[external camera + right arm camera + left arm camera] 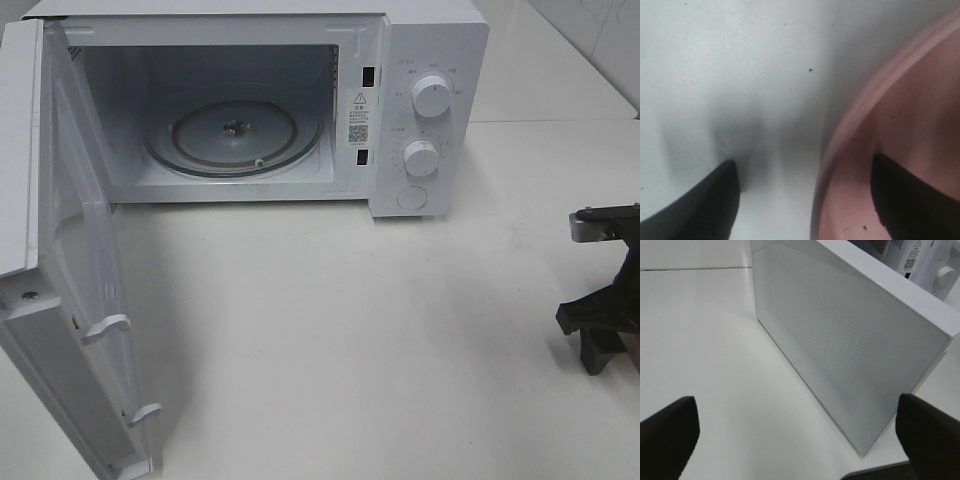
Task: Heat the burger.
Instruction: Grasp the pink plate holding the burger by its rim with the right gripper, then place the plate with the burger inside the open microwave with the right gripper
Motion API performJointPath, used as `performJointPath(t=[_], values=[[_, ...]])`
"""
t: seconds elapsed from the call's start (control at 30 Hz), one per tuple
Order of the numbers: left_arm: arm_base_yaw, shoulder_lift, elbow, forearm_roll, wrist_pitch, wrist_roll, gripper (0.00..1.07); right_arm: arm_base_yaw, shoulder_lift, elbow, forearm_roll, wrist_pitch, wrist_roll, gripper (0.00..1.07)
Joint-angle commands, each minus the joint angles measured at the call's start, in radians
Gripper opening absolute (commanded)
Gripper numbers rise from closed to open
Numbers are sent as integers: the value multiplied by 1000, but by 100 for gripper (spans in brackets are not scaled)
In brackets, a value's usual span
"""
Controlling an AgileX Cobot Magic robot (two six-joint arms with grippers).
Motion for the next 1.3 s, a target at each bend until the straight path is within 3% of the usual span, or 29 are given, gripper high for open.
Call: performJointPath(t=[0.03,0.1,0.13,0.17,0.2,0.27,0.3,0.33,0.77,1.3], values=[[3,-1,3,-3,4,-1,100,-8,5,-1,-11,5,18,61],[3,-1,3,-3,4,-1,100,-8,5,-1,-29,5,41,45],[3,-1,3,-3,4,-1,100,-8,5,-1,-29,5,41,45],[3,-1,3,-3,4,-1,100,-8,5,-1,-41,5,45,32],[3,-1,3,-3,4,-1,100,-8,5,-1,-41,5,45,32],[3,-1,3,-3,4,-1,100,-8,5,2,-48,6,45,12],[3,-1,3,-3,4,-1,100,-8,5,2,-48,6,45,12],[3,-1,3,-3,4,-1,100,-8,5,10,-49,-2,45,2],[3,-1,3,-3,4,-1,100,18,-7,28,-79,10,104,0],[3,-1,3,-3,4,-1,100,180,-18,28,-389,193,431,0]])
